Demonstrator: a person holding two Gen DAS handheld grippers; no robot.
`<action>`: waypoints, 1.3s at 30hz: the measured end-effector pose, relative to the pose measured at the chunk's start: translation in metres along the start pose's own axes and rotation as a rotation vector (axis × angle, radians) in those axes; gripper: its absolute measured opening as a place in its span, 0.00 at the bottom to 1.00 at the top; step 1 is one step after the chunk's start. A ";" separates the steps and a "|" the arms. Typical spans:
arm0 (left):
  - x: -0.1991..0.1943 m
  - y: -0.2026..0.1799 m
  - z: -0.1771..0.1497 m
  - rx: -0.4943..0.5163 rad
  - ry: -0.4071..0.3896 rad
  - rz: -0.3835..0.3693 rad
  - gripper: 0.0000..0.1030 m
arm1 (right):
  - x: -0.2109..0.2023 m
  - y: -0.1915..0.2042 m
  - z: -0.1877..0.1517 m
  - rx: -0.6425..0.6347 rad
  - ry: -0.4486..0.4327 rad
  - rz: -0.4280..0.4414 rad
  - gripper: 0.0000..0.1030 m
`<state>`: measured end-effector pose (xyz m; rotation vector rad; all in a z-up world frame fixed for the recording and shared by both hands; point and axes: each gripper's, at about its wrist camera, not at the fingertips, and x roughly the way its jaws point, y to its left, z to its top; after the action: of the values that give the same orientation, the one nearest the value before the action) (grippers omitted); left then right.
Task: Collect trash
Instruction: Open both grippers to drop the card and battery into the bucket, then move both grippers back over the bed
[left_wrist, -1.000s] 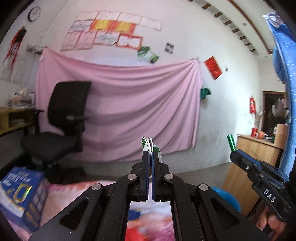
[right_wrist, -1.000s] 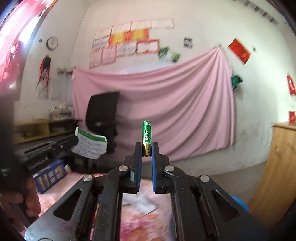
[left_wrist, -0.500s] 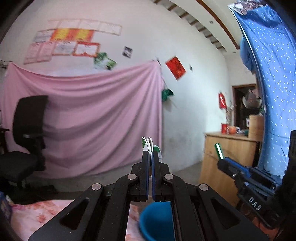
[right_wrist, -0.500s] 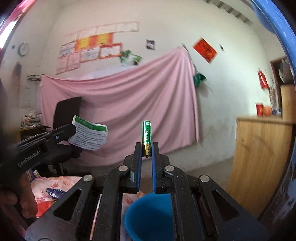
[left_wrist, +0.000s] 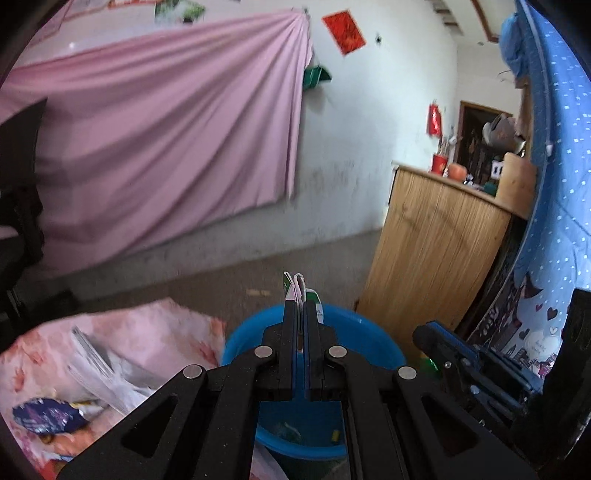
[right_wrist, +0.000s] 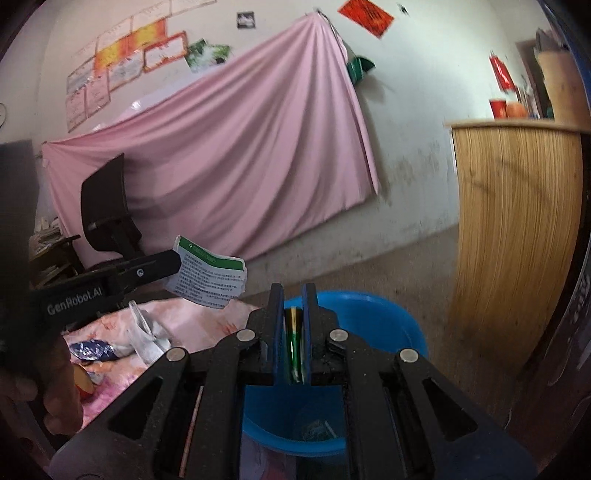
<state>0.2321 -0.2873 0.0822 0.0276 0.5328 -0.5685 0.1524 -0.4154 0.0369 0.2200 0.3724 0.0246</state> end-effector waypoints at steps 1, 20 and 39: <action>0.007 0.001 -0.001 -0.010 0.028 -0.008 0.01 | 0.004 -0.003 -0.001 0.005 0.010 0.001 0.37; 0.021 0.032 -0.024 -0.131 0.164 0.017 0.23 | 0.001 -0.013 -0.007 0.032 0.046 -0.028 0.40; -0.119 0.095 -0.022 -0.216 -0.178 0.183 0.80 | -0.049 0.069 0.043 -0.094 -0.119 0.031 0.89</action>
<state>0.1865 -0.1427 0.1095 -0.1766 0.4104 -0.3290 0.1233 -0.3601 0.1085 0.1337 0.2484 0.0591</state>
